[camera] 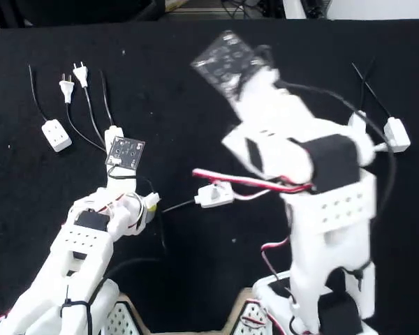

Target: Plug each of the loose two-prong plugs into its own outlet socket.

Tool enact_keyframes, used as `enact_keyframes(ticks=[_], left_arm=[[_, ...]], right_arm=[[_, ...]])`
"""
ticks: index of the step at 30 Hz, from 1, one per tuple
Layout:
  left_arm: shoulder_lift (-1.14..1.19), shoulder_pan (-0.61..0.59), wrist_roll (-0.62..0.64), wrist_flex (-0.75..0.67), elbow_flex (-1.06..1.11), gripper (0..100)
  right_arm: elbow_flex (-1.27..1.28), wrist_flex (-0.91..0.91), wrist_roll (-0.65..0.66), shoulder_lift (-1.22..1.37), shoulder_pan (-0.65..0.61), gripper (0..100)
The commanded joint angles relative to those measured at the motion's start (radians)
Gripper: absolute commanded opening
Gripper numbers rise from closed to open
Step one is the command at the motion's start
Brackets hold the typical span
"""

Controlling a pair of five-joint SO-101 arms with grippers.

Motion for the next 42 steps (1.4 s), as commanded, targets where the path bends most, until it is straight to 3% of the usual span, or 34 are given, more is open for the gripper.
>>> enact_keyframes(ticks=[1,6,16,22,34,42], left_arm=[[-0.023,-0.002,0.002,-0.015,-0.016,22],[-0.023,-0.002,0.002,-0.015,-0.016,22],[-0.023,-0.002,0.002,-0.015,-0.016,22],[-0.023,-0.004,0.002,-0.015,-0.016,22],[-0.023,-0.01,0.003,-0.017,-0.018,22],[-0.023,-0.012,0.002,-0.017,-0.018,22]], right_arm=[[-0.001,-0.028,0.058,-0.03,0.121,13.9],[0.153,-0.158,0.12,-0.004,0.247,13.9],[0.604,-0.523,0.138,0.002,0.252,13.5],[0.806,-0.631,0.146,-0.002,0.244,13.9],[1.078,-0.707,0.594,-0.002,0.244,13.9],[1.09,-0.7,0.651,0.004,0.164,13.9]])
